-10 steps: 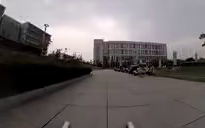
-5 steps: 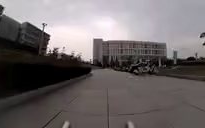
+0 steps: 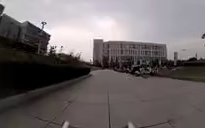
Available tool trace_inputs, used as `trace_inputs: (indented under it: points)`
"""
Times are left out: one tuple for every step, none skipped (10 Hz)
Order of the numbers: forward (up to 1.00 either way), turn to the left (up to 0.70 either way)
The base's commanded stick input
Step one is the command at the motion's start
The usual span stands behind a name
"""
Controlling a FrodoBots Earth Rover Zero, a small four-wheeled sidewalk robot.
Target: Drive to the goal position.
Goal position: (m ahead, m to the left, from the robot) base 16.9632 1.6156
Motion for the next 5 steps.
trace_inputs:
  points:
    - [0.60,0.00]
    - [0.60,0.00]
    - [0.60,0.00]
    - [0.60,0.00]
    - [0.60,0.00]
